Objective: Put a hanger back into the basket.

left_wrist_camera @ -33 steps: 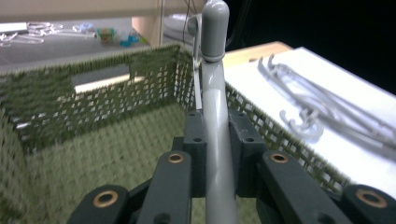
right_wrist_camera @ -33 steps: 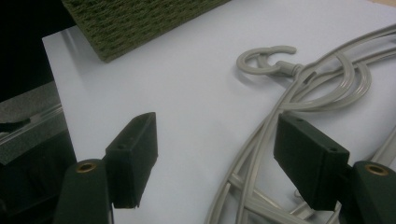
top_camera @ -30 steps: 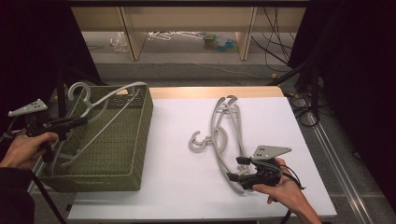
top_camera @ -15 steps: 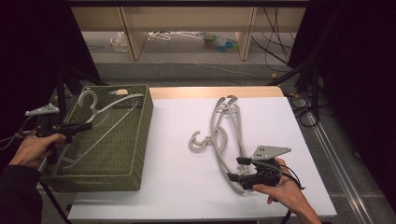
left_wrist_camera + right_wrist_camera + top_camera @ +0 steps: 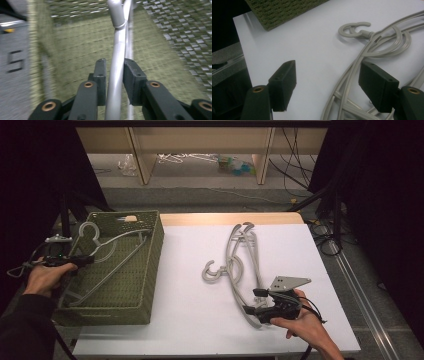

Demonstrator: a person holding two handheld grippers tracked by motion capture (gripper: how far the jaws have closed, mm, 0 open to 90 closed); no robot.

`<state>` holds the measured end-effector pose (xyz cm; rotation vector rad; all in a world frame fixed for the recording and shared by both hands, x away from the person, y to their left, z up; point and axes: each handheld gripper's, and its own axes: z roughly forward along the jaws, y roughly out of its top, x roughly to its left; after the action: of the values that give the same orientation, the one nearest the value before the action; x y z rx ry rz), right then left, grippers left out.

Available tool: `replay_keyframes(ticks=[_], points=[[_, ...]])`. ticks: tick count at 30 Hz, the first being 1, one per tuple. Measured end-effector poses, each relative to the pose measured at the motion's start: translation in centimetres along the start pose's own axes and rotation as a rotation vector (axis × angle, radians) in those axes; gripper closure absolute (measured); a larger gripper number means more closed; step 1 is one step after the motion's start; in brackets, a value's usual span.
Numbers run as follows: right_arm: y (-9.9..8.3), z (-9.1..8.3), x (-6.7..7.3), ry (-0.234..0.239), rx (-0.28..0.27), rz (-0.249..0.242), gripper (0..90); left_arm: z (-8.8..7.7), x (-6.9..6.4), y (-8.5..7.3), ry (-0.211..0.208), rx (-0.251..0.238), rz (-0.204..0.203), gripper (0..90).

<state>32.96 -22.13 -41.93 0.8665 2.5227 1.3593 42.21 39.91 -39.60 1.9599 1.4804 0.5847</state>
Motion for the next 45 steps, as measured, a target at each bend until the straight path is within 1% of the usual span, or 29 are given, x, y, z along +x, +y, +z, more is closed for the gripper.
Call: replay_keyframes(ticks=[2, 4, 7, 9, 13, 16, 17, 19, 20, 22, 23, 24, 25, 26, 27, 28, 29, 31, 34, 35, 36, 37, 38, 40, 41, 42, 43, 44, 45], points=[[0.0, 0.0, 0.0, -0.002, -0.001, 0.000, 31.0, -0.6, 0.0, 0.0, 0.013, -0.023, -0.014, 68.4], [-0.1, 0.0, -0.1, -0.006, 0.000, 0.005, 30.3, -1.4, -0.4, 0.0, 0.018, -0.066, -0.024, 62.3], [0.0, 0.1, -0.1, -0.015, -0.003, 0.007, 29.7, -2.7, -1.2, -0.1, 0.001, -0.117, -0.018, 60.1], [0.0, 0.1, 0.0, -0.018, -0.005, 0.011, 28.8, -3.4, -2.1, -0.2, -0.011, -0.166, -0.052, 55.6], [0.1, 0.2, 0.0, -0.035, -0.020, 0.019, 26.9, -5.3, -4.5, -0.7, -0.078, -0.263, -0.070, 47.1], [0.1, 0.3, -0.1, -0.057, -0.046, 0.040, 24.5, -6.2, -6.2, -1.1, -0.119, -0.308, -0.094, 37.6], [0.1, 0.3, -0.1, -0.068, -0.052, 0.039, 23.7, -6.4, -6.7, -1.1, -0.127, -0.320, -0.095, 36.0], [0.0, 0.4, -0.2, -0.096, -0.062, 0.049, 21.1, -7.0, -8.2, -1.4, -0.155, -0.362, -0.088, 33.2], [0.0, 0.4, -0.2, -0.102, -0.067, 0.050, 20.9, -7.2, -8.7, -1.5, -0.165, -0.376, -0.086, 32.3], [-0.1, 0.4, -0.2, -0.095, -0.078, 0.070, 21.3, -7.8, -10.7, -1.8, -0.207, -0.409, -0.073, 30.0], [-0.2, 0.6, -0.2, -0.100, -0.088, 0.063, 21.2, -7.9, -11.4, -1.9, -0.225, -0.414, -0.067, 28.5], [-0.2, 0.6, -0.2, -0.110, -0.079, 0.064, 21.1, -8.1, -12.2, -2.0, -0.243, -0.424, -0.060, 27.8], [-0.2, 0.6, -0.2, -0.104, -0.075, 0.063, 20.9, -8.2, -12.8, -2.1, -0.259, -0.428, -0.051, 27.1], [-0.2, 0.7, -0.2, -0.100, -0.076, 0.068, 20.9, -8.2, -13.7, -2.2, -0.290, -0.432, -0.038, 26.3], [-0.3, 0.8, -0.1, -0.107, -0.079, 0.064, 20.8, -8.1, -14.4, -2.3, -0.319, -0.438, -0.040, 25.4], [-0.3, 0.8, -0.1, -0.104, -0.077, 0.064, 20.8, -8.1, -15.0, -2.3, -0.340, -0.441, -0.049, 24.9], [-0.2, 0.8, 0.0, -0.095, -0.079, 0.064, 20.8, -8.0, -15.6, -2.4, -0.373, -0.452, -0.058, 24.3], [-0.2, 0.9, 0.0, -0.098, -0.081, 0.060, 20.8, -7.9, -17.0, -2.7, -0.415, -0.467, -0.040, 23.8], [-0.2, 1.0, 0.1, -0.104, -0.078, 0.067, 20.3, -7.7, -18.7, -3.0, -0.416, -0.463, 0.004, 21.6], [-0.2, 1.0, 0.1, -0.104, -0.078, 0.067, 20.3, -7.7, -18.7, -3.0, -0.416, -0.463, 0.004, 21.4], [-0.3, 1.0, 0.1, -0.106, -0.081, 0.063, 20.3, -7.4, -19.4, -3.2, -0.426, -0.467, 0.022, 20.5], [-0.3, 1.0, 0.1, -0.103, -0.074, 0.062, 20.2, -7.1, -20.3, -3.4, -0.453, -0.450, 0.041, 19.8], [-0.3, 1.0, 0.1, -0.103, -0.073, 0.063, 20.1, -6.9, -20.8, -3.6, -0.462, -0.452, 0.045, 19.2], [-0.4, 1.1, 0.0, -0.100, -0.084, 0.064, 20.1, -6.6, -21.8, -4.0, -0.481, -0.427, 0.064, 17.4], [-0.4, 1.1, 0.0, -0.102, -0.076, 0.064, 20.1, -6.4, -22.3, -4.2, -0.485, -0.427, 0.085, 17.3], [-0.4, 1.0, 0.1, -0.106, -0.072, 0.067, 20.1, -6.2, -22.9, -4.5, -0.492, -0.420, 0.073, 17.2], [-0.4, 1.1, 0.1, -0.104, -0.072, 0.066, 20.1, -6.0, -23.4, -4.8, -0.516, -0.411, 0.069, 16.8], [-0.4, 1.1, 0.1, -0.104, -0.072, 0.066, 20.1, -6.0, -23.4, -4.8, -0.516, -0.411, 0.069, 16.5], [-0.4, 1.1, 0.1, -0.104, -0.067, 0.072, 20.1, -5.7, -24.1, -5.2, -0.526, -0.416, 0.083, 16.5]])
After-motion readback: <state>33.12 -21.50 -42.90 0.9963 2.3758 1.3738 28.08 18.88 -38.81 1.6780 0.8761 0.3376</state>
